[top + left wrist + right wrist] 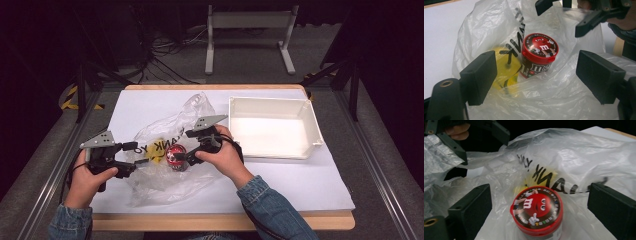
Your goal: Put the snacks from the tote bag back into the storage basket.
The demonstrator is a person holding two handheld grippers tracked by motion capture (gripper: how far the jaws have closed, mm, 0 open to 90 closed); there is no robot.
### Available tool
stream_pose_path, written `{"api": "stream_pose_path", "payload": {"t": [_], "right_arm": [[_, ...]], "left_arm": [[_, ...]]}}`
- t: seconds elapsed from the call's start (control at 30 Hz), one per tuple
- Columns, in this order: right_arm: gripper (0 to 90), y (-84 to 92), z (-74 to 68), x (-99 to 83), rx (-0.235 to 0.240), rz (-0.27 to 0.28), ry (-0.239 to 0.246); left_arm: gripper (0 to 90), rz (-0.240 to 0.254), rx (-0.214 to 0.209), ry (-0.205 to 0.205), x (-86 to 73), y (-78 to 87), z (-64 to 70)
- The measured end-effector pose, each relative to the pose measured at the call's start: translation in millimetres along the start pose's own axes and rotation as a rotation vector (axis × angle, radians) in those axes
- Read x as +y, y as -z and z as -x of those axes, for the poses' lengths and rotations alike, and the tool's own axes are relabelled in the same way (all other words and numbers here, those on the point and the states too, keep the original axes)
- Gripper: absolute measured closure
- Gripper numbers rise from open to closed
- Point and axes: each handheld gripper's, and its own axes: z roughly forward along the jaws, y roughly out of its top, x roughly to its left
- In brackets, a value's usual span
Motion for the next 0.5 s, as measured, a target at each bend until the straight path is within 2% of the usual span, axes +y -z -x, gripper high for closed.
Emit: {"api": "stream_pose_path", "payload": {"t": [0.1, 0.17, 0.23, 0.27, 0.33, 0.37, 0.4, 0.5], "right_arm": [[3.0, -6.1, -2.7, -1.4, 0.019, -0.035, 0.020], [2.4, -9.5, -3.7, -2.7, 0.021, -0.050, 0.035], [2.4, -11.2, -4.3, -3.6, 0.020, -0.059, 0.042], [2.5, -13.0, -4.8, -4.7, 0.022, -0.068, 0.048], [2.4, -16.0, -5.1, -6.5, 0.019, -0.084, 0.054], [2.5, -17.4, -5.0, -7.3, 0.017, -0.093, 0.059], [2.5, -19.1, -4.8, -8.2, 0.014, -0.103, 0.065], [2.6, -23.0, -4.0, -10.2, 0.003, -0.120, 0.070]], "left_arm": [[17.2, 0.008, 0.000, 0.004, 0.8, 1.2, 1.8], [16.4, 0.010, 0.000, 0.005, 1.2, 2.1, 2.5], [15.5, 0.020, 0.009, -0.013, 2.6, 4.1, 2.8], [14.8, 0.027, 0.008, -0.005, 2.9, 4.5, 3.9], [13.5, 0.035, 0.013, -0.009, 3.7, 5.6, 4.6], [13.0, 0.039, 0.019, -0.023, 4.4, 6.2, 4.1], [12.4, 0.043, 0.015, -0.008, 4.3, 6.5, 5.5], [10.5, 0.064, 0.030, -0.010, 4.6, 8.5, 5.9]]}}
